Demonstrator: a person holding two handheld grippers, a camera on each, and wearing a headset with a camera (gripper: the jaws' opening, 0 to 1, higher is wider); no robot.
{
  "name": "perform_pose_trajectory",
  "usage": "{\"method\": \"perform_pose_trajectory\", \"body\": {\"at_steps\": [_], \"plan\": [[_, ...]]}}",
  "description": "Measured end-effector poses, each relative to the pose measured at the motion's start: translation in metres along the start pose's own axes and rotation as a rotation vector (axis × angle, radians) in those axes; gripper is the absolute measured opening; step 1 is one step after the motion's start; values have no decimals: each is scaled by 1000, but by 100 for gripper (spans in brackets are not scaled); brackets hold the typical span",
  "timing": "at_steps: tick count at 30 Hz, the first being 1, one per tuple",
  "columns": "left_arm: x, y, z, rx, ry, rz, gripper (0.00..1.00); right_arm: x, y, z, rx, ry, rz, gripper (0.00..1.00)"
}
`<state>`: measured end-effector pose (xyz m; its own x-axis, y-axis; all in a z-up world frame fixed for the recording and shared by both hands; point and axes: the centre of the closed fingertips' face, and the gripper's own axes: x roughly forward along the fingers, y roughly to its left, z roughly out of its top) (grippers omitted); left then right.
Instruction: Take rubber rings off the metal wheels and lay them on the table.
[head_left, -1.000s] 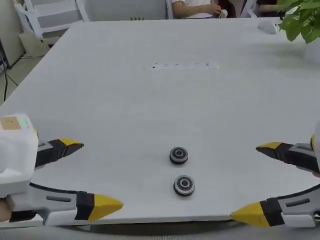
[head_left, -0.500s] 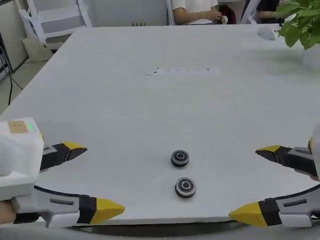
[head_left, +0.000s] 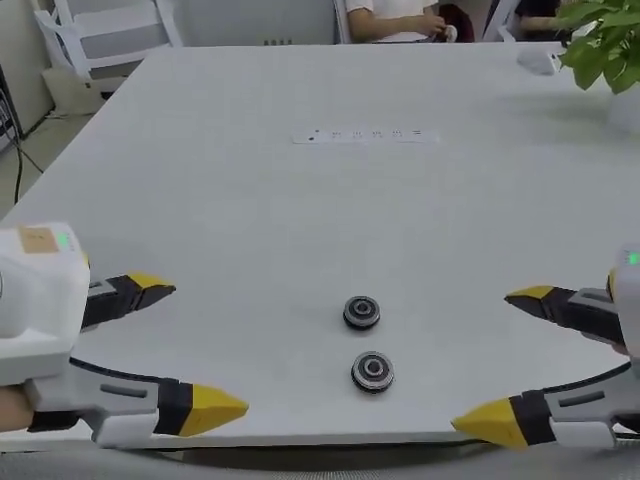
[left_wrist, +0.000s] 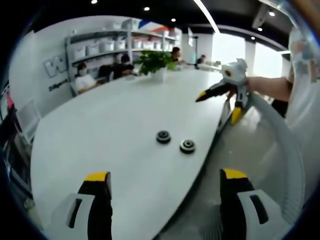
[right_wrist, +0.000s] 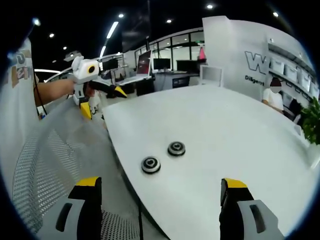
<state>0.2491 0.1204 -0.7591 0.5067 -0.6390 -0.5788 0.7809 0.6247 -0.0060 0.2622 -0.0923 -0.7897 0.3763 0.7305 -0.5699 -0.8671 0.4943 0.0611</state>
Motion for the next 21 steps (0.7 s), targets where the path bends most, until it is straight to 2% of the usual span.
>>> {"method": "perform_pose_trajectory", "body": {"at_steps": [4, 8, 14, 18, 21], "plan": [[3, 1, 2, 2, -3, -7, 91, 4, -2, 2, -3, -6, 3, 99], [9, 1, 5, 31, 1, -17, 90, 10, 1, 5, -7, -23, 19, 99], [19, -5, 9, 50, -7, -44, 89, 21, 4, 2, -23, -16, 40, 97], [24, -9, 12, 48, -17, -63, 88, 25, 6, 4, -32, -35, 53, 95], [27, -11, 11, 62, -9, -73, 87, 30, 7, 3, -35, -36, 63, 94]]}}
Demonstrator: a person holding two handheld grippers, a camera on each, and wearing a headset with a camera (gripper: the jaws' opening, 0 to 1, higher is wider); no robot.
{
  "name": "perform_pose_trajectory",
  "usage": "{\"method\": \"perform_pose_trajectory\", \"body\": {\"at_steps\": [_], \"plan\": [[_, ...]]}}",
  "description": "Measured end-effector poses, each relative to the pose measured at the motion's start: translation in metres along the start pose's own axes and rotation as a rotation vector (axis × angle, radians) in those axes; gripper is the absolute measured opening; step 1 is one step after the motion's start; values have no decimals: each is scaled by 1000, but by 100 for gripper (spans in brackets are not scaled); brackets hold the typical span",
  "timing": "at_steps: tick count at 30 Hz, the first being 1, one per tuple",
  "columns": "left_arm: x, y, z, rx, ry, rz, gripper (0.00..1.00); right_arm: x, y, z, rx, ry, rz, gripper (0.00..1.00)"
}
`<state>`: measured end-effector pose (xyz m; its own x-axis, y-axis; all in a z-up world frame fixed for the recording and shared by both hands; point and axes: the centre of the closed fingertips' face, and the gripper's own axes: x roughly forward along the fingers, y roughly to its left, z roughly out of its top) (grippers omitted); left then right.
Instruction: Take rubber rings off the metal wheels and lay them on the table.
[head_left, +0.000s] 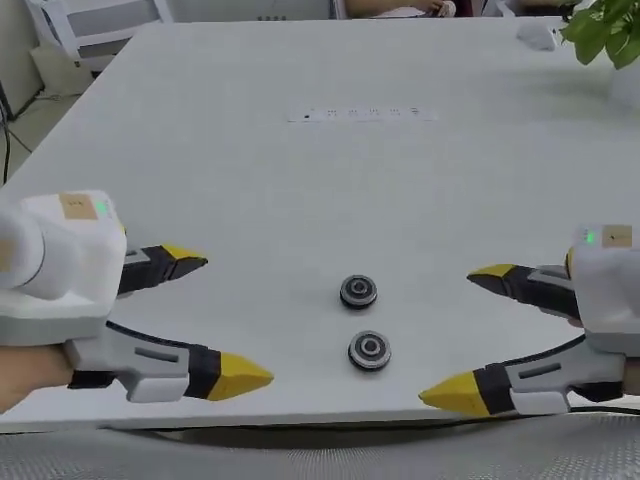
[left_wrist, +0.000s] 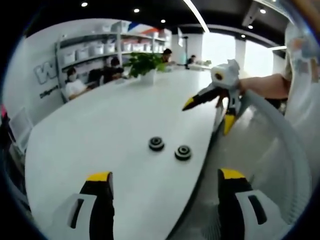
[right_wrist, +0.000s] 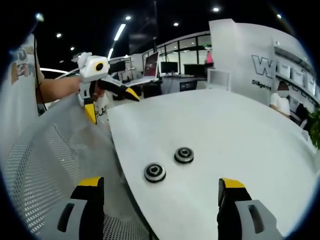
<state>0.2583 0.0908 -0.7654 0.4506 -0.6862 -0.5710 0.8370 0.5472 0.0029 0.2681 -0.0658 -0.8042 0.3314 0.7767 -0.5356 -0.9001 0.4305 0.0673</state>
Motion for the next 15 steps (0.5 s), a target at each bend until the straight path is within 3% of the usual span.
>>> {"method": "perform_pose_trajectory", "body": {"at_steps": [4, 15], "plan": [[4, -2, 3, -13, -17, -21, 84, 3, -1, -1, -11, 0, 6, 92], [22, -1, 6, -2, -8, -61, 79, 14, -5, -5, -61, -3, 29, 84]]}}
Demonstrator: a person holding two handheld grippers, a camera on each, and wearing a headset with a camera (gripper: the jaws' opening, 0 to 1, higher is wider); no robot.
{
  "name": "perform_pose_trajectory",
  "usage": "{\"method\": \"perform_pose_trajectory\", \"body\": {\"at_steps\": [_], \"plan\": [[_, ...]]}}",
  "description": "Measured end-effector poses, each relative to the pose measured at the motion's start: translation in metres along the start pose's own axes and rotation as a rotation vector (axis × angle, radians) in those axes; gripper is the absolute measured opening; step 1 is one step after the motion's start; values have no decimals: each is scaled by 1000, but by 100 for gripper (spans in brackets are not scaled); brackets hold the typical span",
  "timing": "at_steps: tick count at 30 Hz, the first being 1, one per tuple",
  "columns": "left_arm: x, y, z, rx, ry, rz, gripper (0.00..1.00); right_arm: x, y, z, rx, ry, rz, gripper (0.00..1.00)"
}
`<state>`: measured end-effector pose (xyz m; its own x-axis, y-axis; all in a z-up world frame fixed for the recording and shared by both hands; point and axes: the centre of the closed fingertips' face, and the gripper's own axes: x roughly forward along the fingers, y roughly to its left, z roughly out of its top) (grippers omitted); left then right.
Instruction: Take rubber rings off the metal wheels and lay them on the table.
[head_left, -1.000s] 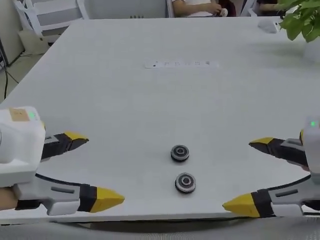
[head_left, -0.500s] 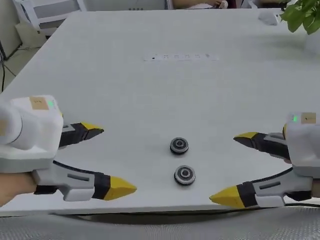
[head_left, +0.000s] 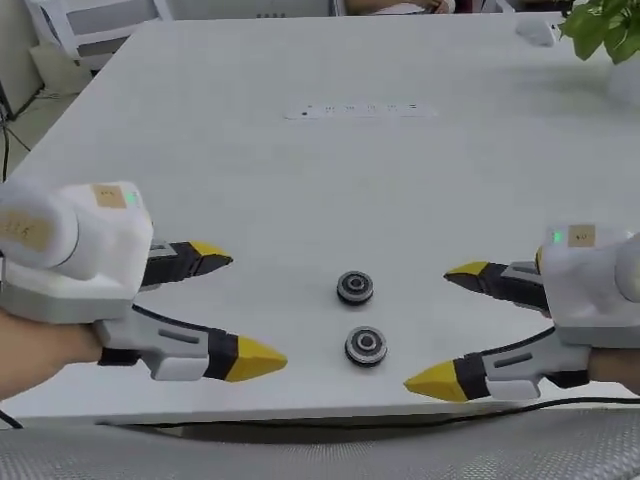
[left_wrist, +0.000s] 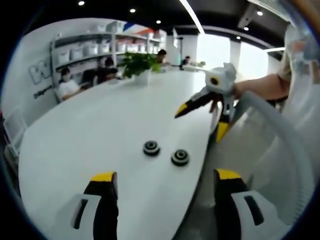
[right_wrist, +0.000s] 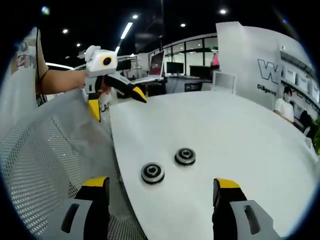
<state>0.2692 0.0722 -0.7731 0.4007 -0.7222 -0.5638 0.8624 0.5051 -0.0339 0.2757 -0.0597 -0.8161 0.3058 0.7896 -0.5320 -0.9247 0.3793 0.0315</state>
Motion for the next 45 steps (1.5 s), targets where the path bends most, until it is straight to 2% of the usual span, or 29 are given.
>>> {"method": "perform_pose_trajectory", "body": {"at_steps": [9, 24, 28, 39, 45], "plan": [[14, -4, 6, 49, 16, -40, 76, 8, 0, -2, -38, -2, 25, 72], [37, -8, 6, 96, 55, -98, 66, 21, -2, -8, -68, 3, 65, 57], [43, -10, 7, 101, 57, -114, 65, 22, -4, -9, -77, 4, 67, 50], [58, -17, 4, 108, 78, -154, 56, 29, 0, -11, -74, -8, 88, 44], [68, -20, 3, 134, 88, -172, 49, 33, 1, -11, -67, -11, 99, 40]]}}
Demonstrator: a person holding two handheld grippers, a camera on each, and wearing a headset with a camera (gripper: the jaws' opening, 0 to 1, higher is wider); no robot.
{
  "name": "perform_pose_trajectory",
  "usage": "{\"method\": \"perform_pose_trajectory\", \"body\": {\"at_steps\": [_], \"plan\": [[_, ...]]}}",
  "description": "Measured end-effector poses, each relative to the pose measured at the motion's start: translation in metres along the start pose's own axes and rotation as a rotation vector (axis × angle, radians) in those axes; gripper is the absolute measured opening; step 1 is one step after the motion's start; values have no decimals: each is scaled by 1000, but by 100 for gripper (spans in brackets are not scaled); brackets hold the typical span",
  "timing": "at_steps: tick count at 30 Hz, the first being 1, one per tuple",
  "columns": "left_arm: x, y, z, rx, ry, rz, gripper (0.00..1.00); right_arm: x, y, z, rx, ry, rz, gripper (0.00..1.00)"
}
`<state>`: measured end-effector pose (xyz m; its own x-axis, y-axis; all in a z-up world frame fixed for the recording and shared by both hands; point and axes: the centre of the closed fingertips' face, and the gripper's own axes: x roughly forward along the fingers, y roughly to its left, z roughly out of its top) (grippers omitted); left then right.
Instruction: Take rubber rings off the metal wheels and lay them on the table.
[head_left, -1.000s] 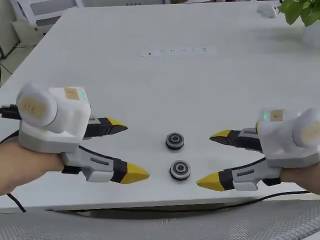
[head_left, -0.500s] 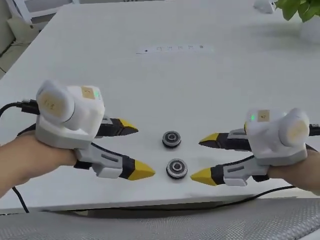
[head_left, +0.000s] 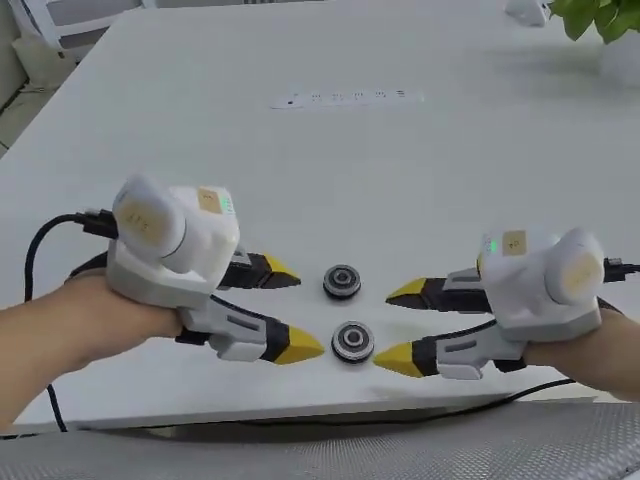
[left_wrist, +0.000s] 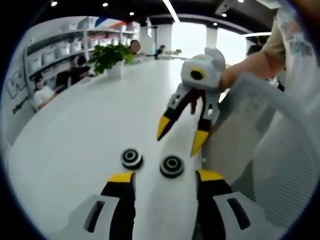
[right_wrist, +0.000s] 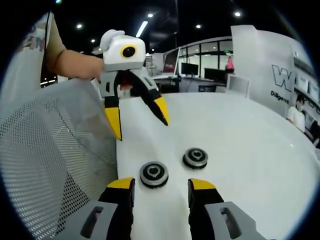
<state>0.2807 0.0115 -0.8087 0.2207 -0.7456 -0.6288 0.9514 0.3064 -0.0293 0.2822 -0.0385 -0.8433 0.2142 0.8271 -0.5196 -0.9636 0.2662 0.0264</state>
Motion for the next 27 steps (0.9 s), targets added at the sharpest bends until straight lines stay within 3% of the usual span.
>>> {"method": "perform_pose_trajectory", "body": {"at_steps": [12, 27], "plan": [[22, -8, -7, 13, 39, -57, 43, 8, 2, -2, 12, 1, 29, 37], [47, -14, -3, -22, 39, -90, 30, 9, 4, -7, 40, -4, 38, 36]]}}
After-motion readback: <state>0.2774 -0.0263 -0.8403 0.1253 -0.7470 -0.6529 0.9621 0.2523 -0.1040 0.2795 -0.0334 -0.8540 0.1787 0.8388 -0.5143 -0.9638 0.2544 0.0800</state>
